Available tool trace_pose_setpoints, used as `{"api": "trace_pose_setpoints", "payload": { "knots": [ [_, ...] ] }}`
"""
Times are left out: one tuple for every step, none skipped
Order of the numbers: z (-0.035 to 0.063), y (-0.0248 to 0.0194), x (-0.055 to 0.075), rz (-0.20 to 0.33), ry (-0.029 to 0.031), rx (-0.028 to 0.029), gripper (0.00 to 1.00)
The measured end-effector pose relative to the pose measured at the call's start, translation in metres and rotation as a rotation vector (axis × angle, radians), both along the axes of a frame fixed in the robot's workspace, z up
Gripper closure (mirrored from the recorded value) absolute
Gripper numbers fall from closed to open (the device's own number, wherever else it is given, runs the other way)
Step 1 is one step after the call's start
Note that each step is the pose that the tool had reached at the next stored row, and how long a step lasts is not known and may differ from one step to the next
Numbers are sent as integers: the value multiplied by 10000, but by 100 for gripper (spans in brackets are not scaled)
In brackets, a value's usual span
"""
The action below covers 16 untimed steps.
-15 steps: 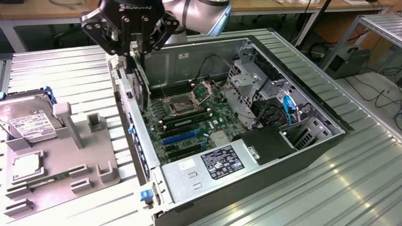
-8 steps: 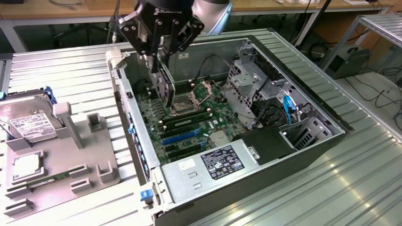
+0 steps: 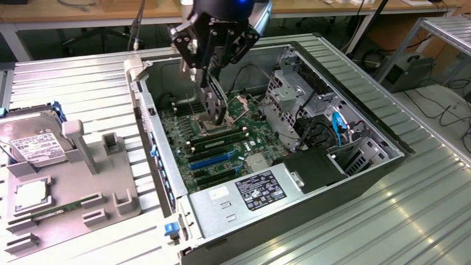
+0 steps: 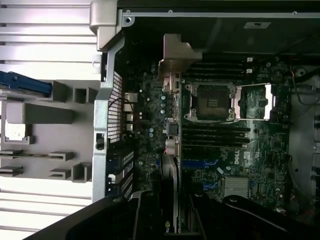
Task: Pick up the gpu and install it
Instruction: 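Pick up the gpu and move the gpu toward the slot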
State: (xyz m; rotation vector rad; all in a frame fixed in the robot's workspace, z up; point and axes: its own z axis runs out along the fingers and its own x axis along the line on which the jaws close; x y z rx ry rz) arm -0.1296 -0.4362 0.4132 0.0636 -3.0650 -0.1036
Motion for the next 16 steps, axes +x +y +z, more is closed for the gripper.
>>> {"api": "trace_pose_setpoints", "payload": {
  "knots": [
    [-17, 0, 44, 0, 1, -1, 74],
    [-37, 0, 93, -1, 0, 0, 74],
    [-54, 0, 135, -1, 0, -1, 74],
    [-74, 0, 184, 0, 0, 0, 74],
    [-90, 0, 225, -1, 1, -1, 74],
    [-108, 0, 271, -1, 0, -1, 74],
    [-127, -1, 316, 0, 0, 0, 74],
    [-147, -3, 367, 0, 0, 0, 74],
    [-180, -8, 447, -1, -1, 2, 74],
    [-197, -11, 490, 0, -1, 1, 74],
    [-214, -18, 536, -1, 0, 0, 74],
    [-233, -29, 583, -1, 1, -1, 74],
    [-250, -43, 625, 0, 0, -1, 74],
    [-267, -66, 660, -1, 2, -4, 74],
    [-283, -91, 678, 0, 1, -4, 74],
    [-290, -97, 685, -1, 1, 1, 74]
  ]
}}
